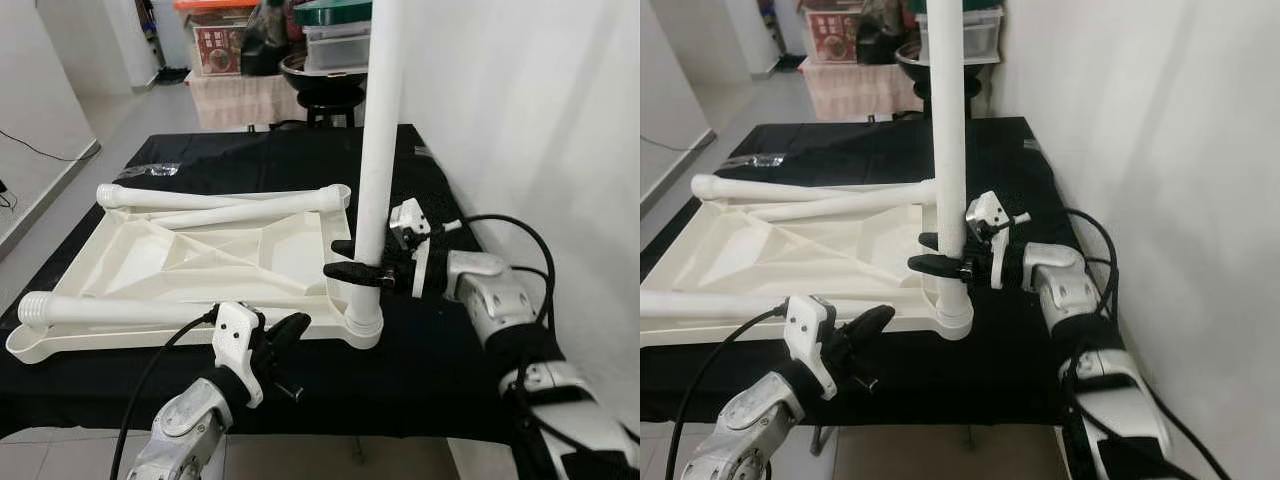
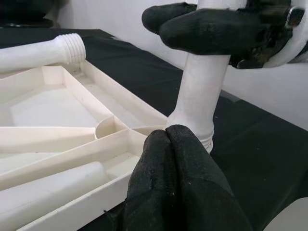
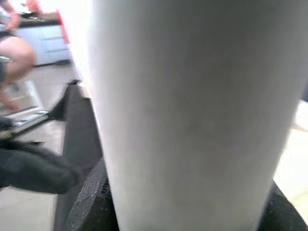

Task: Building children table

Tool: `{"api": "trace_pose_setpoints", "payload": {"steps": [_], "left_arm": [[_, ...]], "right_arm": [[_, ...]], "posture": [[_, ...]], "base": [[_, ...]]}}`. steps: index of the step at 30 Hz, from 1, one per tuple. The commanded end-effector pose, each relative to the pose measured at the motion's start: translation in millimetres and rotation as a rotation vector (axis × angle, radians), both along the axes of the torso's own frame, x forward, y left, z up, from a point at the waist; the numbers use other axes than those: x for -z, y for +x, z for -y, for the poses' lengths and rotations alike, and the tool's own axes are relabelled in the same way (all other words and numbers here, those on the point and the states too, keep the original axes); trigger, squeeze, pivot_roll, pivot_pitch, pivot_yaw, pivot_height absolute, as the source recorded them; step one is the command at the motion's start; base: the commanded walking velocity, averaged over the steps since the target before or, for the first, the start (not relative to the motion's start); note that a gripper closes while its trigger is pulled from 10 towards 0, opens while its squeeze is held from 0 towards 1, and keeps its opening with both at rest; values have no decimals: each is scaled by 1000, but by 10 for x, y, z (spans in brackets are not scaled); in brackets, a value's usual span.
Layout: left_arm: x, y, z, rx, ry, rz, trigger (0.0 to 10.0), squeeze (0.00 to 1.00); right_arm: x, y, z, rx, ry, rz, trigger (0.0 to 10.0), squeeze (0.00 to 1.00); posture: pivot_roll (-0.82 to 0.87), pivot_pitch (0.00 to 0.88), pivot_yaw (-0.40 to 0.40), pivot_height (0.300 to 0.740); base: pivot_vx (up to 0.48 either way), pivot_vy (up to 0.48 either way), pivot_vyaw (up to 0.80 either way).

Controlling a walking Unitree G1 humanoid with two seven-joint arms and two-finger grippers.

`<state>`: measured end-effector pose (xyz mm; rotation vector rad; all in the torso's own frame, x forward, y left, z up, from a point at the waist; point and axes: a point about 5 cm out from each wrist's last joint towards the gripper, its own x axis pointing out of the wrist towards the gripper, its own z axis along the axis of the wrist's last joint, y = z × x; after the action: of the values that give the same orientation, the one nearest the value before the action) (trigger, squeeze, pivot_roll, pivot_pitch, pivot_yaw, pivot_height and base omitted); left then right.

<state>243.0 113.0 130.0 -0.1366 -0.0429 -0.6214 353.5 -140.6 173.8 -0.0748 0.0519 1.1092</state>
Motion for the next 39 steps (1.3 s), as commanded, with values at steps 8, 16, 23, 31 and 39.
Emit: {"api": "trace_pose_setpoints", "payload": {"steps": [8, 16, 23, 31, 39], "left_arm": [[12, 3, -70, -6, -5, -16, 10000, 0], [10, 18, -71, -12, -15, -16, 10000, 0], [12, 28, -56, -2, -19, -19, 10000, 0], [13, 29, -49, -3, -19, -19, 10000, 0], [18, 28, -51, -3, -20, -21, 10000, 0]], "right_arm": [[419, -232, -305, 583, -70, 34, 0, 0], [487, -210, -340, 546, -85, -48, 0, 0], [321, -220, -372, 411, 33, -89, 10000, 1000], [42, -139, -281, 144, 51, -12, 10000, 1000], [-184, -10, -70, -47, 18, -11, 10000, 0]], "posture": [[-78, 0, 24, 740], [-63, 0, 2, 740], [-56, 0, -1, 740], [-48, 0, -5, 740], [-38, 0, -9, 740]], "base": [[0, 0, 0], [0, 0, 0], [0, 0, 0], [0, 0, 0], [0, 0, 0]]}}
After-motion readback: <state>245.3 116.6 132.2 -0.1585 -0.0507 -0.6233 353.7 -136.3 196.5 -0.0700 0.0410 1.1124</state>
